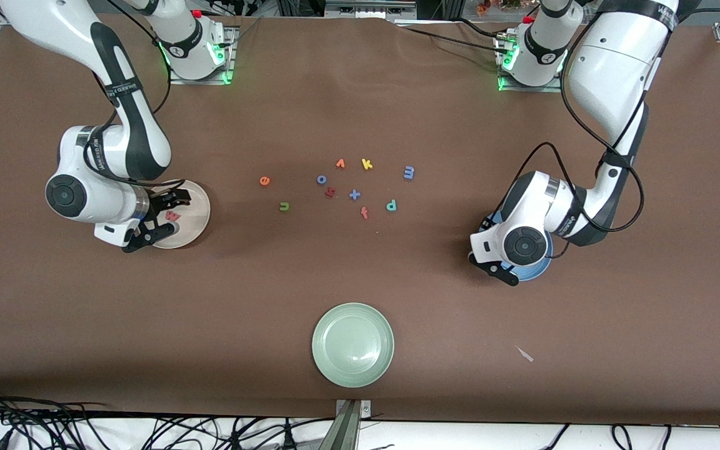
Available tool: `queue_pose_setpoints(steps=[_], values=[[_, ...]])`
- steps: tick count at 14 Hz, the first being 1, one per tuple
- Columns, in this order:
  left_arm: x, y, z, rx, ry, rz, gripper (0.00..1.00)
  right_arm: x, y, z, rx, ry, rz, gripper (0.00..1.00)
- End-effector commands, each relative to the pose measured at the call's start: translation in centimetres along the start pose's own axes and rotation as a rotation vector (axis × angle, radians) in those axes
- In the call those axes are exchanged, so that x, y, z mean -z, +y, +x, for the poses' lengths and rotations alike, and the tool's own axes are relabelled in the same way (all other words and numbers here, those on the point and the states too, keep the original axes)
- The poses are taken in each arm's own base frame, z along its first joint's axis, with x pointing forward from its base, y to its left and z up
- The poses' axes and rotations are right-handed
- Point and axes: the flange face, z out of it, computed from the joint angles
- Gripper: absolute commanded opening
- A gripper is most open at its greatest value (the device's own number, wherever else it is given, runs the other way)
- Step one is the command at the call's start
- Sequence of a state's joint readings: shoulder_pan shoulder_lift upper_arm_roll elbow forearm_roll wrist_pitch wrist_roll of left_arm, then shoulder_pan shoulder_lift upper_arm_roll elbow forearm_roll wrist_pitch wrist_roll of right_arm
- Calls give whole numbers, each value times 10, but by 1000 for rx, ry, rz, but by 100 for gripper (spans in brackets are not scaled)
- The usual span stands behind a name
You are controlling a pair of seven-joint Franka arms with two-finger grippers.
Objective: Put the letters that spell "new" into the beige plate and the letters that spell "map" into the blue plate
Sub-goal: 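Drop the M with the right gripper while the left gripper drops the D, then grasp the u with the right gripper while the left gripper grasps the P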
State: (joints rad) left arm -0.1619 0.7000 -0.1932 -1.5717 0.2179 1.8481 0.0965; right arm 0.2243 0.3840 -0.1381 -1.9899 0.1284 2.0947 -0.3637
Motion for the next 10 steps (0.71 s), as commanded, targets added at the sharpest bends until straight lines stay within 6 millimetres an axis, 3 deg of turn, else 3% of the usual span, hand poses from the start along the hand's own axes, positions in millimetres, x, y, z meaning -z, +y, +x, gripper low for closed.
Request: queue_pose_setpoints(steps=[1,5,7,8,10], values=[[26,43,1,42,35,9,100,10,-32,4,-104,19,29,100],[32,118,10,314,54,-12,100,6,-78,20,-196,59,25,100],[23,167,19,438,82,-8,100,-2,-120,29,-251,80,10,100],[16,177,25,505,99,-35,100,-3,-138,32,-281,94,5,100],[8,219,33,605,122,-129,100,-7,-177,36,-326,112,-13,100]])
